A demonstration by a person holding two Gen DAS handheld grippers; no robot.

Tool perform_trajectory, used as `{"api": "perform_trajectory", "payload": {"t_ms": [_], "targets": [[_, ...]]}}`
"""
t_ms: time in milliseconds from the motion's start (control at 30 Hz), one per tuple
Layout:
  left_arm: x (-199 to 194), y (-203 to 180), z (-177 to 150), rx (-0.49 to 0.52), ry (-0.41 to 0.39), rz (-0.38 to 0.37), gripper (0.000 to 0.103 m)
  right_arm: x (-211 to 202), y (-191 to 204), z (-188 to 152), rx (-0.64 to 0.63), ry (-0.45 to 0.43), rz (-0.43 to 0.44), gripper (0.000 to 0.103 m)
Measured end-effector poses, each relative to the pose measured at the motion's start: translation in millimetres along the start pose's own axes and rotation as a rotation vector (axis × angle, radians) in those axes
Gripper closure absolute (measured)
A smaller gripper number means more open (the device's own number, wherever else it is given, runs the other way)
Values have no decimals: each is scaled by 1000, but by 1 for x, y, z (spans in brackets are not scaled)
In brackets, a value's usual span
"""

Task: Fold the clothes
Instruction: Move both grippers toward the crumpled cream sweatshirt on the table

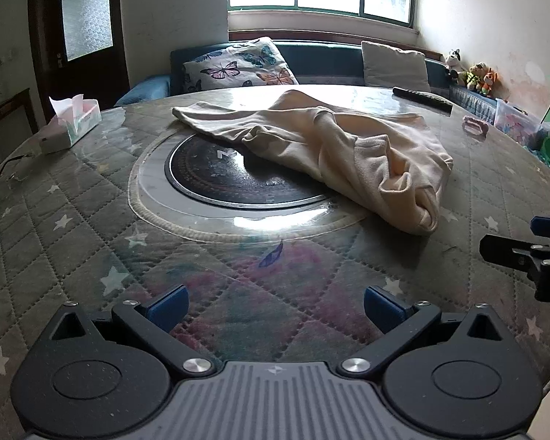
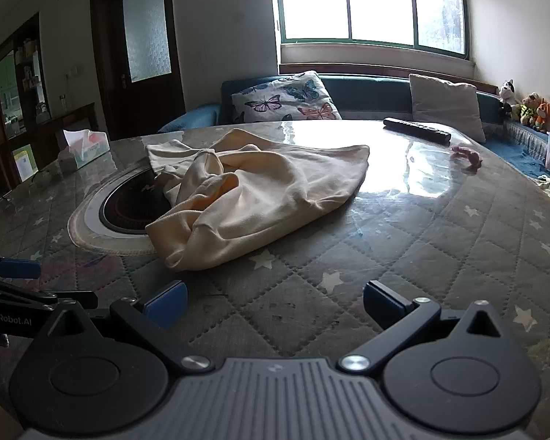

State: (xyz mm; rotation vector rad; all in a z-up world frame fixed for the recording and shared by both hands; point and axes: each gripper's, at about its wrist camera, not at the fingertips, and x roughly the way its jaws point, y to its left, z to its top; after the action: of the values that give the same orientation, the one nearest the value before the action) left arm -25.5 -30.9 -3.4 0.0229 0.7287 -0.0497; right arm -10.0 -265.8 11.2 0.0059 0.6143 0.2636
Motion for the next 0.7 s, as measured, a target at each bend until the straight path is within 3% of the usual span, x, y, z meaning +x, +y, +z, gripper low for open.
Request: {"api": "perform_trajectory", "payload": {"t_ms": [700], "targets": [[11,-3,8,7,23,-6,0,11,0,5,-2,19,14,0]]}}
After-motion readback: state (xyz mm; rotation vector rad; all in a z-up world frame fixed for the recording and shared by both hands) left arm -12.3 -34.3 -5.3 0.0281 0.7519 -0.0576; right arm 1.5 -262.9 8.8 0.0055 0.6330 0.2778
